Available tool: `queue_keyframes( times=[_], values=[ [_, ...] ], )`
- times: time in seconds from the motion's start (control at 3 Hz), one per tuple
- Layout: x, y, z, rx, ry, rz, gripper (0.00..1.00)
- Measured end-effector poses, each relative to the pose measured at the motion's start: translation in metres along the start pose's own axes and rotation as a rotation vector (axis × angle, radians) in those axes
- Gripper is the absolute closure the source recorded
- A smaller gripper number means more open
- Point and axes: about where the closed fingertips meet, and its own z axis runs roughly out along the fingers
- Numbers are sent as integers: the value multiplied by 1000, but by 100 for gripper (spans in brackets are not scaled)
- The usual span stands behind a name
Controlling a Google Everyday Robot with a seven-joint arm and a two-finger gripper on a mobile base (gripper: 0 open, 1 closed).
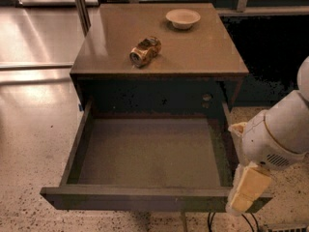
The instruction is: Close top drawer
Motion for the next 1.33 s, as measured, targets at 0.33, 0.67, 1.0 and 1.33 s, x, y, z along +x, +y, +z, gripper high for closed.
queue_keyframes(
  times=[0.33, 0.67, 1.0, 1.33],
  values=[
    [1, 23, 27, -11, -29, 48, 0],
    [10, 54, 80, -87, -16, 72, 0],
    [15, 86, 122, -175, 3, 65, 0],
    [17, 93, 119, -178, 9, 66, 0]
  ],
)
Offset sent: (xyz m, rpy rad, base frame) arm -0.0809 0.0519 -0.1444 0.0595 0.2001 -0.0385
